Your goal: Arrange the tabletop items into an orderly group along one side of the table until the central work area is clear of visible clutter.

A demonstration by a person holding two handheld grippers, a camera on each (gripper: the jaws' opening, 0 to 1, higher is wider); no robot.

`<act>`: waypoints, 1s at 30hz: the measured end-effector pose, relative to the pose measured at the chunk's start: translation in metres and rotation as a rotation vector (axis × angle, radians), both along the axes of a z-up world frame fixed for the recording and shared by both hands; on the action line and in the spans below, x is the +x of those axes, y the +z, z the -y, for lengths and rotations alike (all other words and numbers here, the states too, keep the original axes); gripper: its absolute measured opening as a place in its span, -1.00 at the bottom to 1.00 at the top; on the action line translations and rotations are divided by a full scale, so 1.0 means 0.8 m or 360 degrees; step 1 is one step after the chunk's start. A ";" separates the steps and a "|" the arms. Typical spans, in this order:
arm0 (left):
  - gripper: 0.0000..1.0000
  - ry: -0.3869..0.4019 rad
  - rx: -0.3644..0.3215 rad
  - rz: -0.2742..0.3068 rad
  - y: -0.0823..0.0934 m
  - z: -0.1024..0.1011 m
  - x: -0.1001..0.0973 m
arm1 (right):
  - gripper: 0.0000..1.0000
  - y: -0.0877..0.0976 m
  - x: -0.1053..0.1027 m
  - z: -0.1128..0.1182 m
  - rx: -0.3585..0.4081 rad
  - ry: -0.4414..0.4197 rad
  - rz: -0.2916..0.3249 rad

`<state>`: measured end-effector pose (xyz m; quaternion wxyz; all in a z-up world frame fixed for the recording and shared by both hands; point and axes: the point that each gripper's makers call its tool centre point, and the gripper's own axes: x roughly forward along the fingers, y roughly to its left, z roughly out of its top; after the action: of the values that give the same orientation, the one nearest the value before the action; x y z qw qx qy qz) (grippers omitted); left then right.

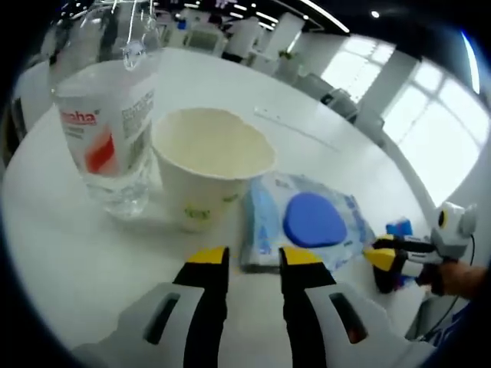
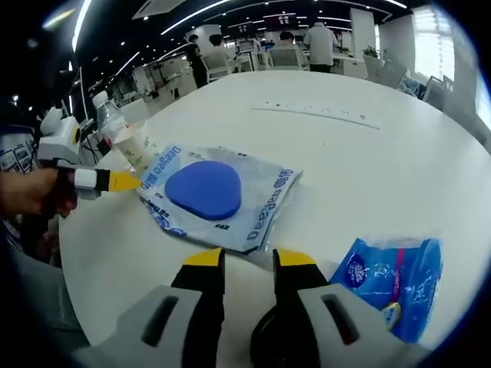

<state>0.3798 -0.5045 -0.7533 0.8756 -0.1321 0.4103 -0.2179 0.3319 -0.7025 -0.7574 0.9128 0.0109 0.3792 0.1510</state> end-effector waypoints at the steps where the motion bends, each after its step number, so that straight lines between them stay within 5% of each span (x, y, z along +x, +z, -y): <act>1: -0.48 0.0000 0.0002 0.0010 0.002 -0.002 -0.002 | -0.45 0.002 0.000 0.000 0.0003 -0.0006 0.0004; 30: 0.04 -0.0288 0.0078 0.0422 0.089 -0.018 -0.082 | 0.20 0.074 -0.048 -0.018 -0.0019 -0.0002 0.0208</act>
<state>0.3142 -0.4905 -0.6817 0.9018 -0.0433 0.3064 -0.3015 0.2932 -0.6882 -0.6984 0.9357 -0.0041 0.3198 0.1486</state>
